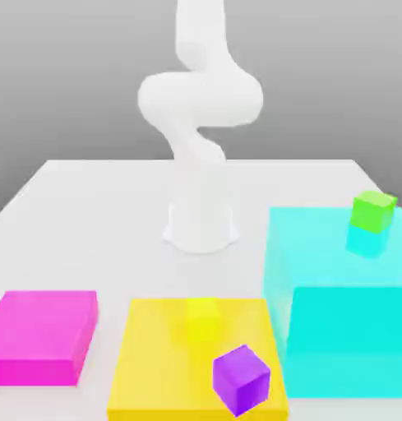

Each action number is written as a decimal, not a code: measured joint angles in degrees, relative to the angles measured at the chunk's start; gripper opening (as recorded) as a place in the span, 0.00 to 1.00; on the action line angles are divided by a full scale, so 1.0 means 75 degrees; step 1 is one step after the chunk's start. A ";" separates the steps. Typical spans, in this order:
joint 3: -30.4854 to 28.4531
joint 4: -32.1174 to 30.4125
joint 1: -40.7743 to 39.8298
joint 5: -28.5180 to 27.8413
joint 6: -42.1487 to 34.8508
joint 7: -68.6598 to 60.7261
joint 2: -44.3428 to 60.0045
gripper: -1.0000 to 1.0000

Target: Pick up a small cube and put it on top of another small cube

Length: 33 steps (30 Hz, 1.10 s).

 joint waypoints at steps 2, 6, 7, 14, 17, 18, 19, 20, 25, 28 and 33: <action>-0.0015 0.0138 -0.0236 -0.0083 0.0096 0.0297 0.0590 0.50; -0.0083 0.0400 -0.0651 -0.0230 0.0278 0.0852 0.1710 0.50; -0.0103 0.0466 -0.0754 -0.0257 0.0319 0.0979 0.1988 0.50; -0.0405 0.0918 -0.1334 -0.0376 0.0638 0.1846 0.3924 0.50; -0.0592 0.1111 -0.1599 -0.0334 0.0778 0.2152 0.4755 0.50; -0.0642 0.1175 -0.1688 -0.0301 0.0824 0.2242 0.5032 0.50; -0.0691 0.1238 -0.1802 -0.0259 0.0875 0.2323 0.5309 0.50; -0.0732 0.1301 -0.1915 -0.0213 0.0925 0.2402 0.5587 0.50; -0.0931 0.1625 -0.2266 0.0124 0.1152 0.2739 0.6979 0.50; -0.1047 0.1819 -0.2516 0.0413 0.1285 0.2885 0.7817 0.50; -0.1134 0.2150 -0.3029 0.0967 0.1491 0.3085 0.9214 0.50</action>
